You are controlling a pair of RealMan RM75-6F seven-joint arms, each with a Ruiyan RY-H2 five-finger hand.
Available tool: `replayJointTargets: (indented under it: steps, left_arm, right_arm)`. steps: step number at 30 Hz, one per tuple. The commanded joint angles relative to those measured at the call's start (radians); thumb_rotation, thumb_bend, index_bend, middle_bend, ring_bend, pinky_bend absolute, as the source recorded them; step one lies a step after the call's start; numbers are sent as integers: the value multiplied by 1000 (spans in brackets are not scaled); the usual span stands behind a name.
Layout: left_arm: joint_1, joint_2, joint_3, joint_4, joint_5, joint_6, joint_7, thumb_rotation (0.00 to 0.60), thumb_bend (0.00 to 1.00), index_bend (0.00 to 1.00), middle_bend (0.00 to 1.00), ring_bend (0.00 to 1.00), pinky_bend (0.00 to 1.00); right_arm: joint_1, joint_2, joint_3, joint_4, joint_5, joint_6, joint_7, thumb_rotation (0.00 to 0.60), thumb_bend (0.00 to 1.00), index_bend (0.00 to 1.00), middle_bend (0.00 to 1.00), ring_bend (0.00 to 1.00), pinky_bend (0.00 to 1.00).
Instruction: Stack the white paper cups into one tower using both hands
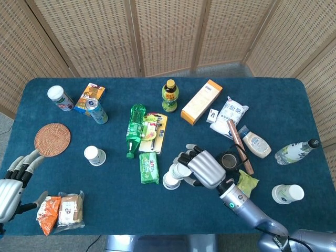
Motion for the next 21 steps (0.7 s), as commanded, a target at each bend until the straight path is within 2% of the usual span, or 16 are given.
replayJointTargets:
  steps: [1,21]
  left_arm:
    - [0,0,1,1,3,-1,0,600,354,0,0,0,0]
    - [0,4,2,3,1,3,-13,600,355,0,0,0,0]
  right_arm:
    - [5,-12,-5,-1,-1,-17,-22,600,349,359,419,396,248]
    - [52,-92,25,-2,61,-98,-141,600,341,359,419,396,248]
